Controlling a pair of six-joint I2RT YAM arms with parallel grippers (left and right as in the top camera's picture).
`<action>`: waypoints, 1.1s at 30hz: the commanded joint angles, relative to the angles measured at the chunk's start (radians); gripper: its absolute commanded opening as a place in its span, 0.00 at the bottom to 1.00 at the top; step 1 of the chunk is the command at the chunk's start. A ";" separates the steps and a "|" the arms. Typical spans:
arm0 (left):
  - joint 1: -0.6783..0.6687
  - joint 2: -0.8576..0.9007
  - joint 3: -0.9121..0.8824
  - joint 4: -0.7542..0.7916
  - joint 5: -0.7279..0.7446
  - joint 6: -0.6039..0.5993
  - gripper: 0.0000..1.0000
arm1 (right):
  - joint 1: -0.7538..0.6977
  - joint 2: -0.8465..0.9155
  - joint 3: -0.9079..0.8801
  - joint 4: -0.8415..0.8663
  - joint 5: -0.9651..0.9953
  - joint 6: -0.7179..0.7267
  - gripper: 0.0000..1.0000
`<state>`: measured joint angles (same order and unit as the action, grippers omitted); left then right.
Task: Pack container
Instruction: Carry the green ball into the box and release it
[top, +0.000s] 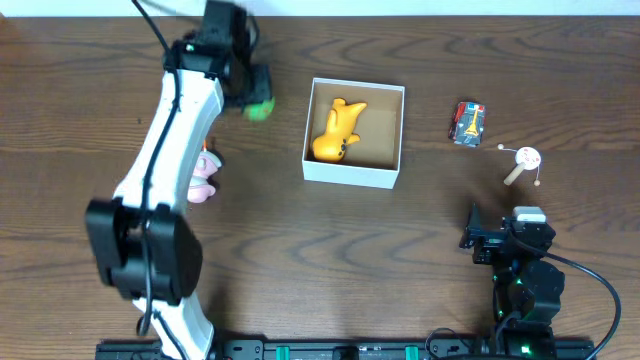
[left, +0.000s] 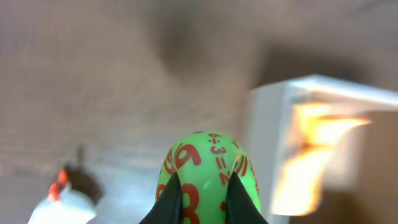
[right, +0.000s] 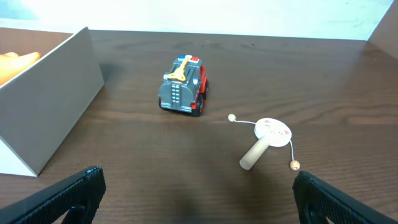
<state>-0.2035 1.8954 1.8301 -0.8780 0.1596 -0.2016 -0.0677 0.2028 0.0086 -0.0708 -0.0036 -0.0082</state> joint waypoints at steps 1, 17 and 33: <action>-0.053 -0.035 0.060 -0.004 0.081 0.011 0.06 | 0.021 -0.002 -0.003 -0.003 0.006 0.003 0.99; -0.261 0.075 0.062 0.187 0.148 0.155 0.06 | 0.021 -0.002 -0.003 -0.003 0.006 0.003 0.99; -0.341 0.341 0.061 0.298 0.187 0.256 0.06 | 0.021 -0.002 -0.003 -0.003 0.006 0.003 0.99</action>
<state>-0.5503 2.2177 1.8908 -0.5907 0.3378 0.0273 -0.0677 0.2028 0.0086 -0.0708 -0.0036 -0.0082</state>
